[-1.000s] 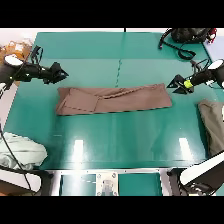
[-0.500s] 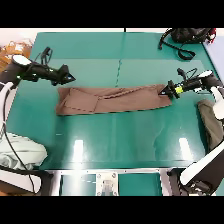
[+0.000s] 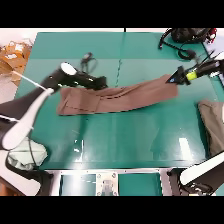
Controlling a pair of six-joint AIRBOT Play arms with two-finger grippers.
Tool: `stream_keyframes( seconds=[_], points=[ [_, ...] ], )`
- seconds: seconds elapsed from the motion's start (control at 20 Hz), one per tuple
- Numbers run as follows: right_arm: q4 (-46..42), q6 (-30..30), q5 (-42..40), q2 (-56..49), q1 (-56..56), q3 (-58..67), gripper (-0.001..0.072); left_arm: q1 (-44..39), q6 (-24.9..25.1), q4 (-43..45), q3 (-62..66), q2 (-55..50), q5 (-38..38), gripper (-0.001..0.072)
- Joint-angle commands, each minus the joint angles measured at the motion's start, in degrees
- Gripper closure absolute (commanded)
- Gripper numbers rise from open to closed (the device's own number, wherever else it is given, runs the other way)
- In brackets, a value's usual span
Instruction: Fold the shirts.
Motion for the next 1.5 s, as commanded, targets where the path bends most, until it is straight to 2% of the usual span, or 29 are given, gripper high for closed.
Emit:
stream_keyframes(
  seconds=[0.0, 0.2, 0.45, 0.55, 0.65, 0.75, 0.85, 0.95, 1.1, 1.3, 1.45],
  points=[
    [0.5, 4.3, 5.0, 10.8, 0.7, 1.2, 0.0695, -9.7, 0.1, -2.1, 3.1, -6.2, 4.7, 0.0686],
    [0.5, 5.1, 5.1, 19.8, 1.7, 1.2, 0.0695, -14.8, -0.5, -6.6, 12.2, -14.5, 4.7, 0.0685],
    [0.4, 5.9, 4.6, 20.6, 2.7, -1.4, 0.0695, -16.2, -0.4, -10.9, 17.6, -18.9, 4.4, 0.0685],
    [0.4, 5.9, 3.5, 20.6, 2.7, -3.6, 0.0695, -15.0, -0.2, -10.5, 18.3, -18.9, 1.1, 0.0685],
    [0.5, 5.9, 2.9, 20.6, 2.8, -4.5, 0.0695, -12.2, -0.2, -10.4, 21.3, -18.8, -6.4, 0.0686],
    [0.7, 6.7, 2.1, 20.6, 3.4, -4.5, 0.0695, -7.6, -0.5, -5.2, 25.9, -17.7, -15.5, 0.0688],
    [0.9, 8.0, 1.1, 20.6, 5.8, -4.5, 0.0695, -2.8, -2.9, 9.0, 31.5, -15.2, -24.8, 0.0687],
    [0.9, 9.6, -1.0, 20.6, 10.5, -4.5, 0.0695, 1.7, -2.8, 21.6, 36.5, -12.2, -34.2, 0.0686],
    [0.9, 12.2, -9.7, 20.6, 20.5, -4.9, 0.0695, 8.5, -1.1, 29.5, 36.4, -5.0, -38.5, 0.0686],
    [0.8, 14.9, -26.1, 15.9, 36.8, -6.8, 0.0695, 16.5, 1.9, 29.8, 36.4, 2.5, -39.0, 0.0686],
    [0.9, 16.3, -41.6, 5.7, 48.5, -6.8, 0.0694, 19.8, 3.2, 29.7, 36.3, 5.3, -39.6, 0.0686]
  ],
)
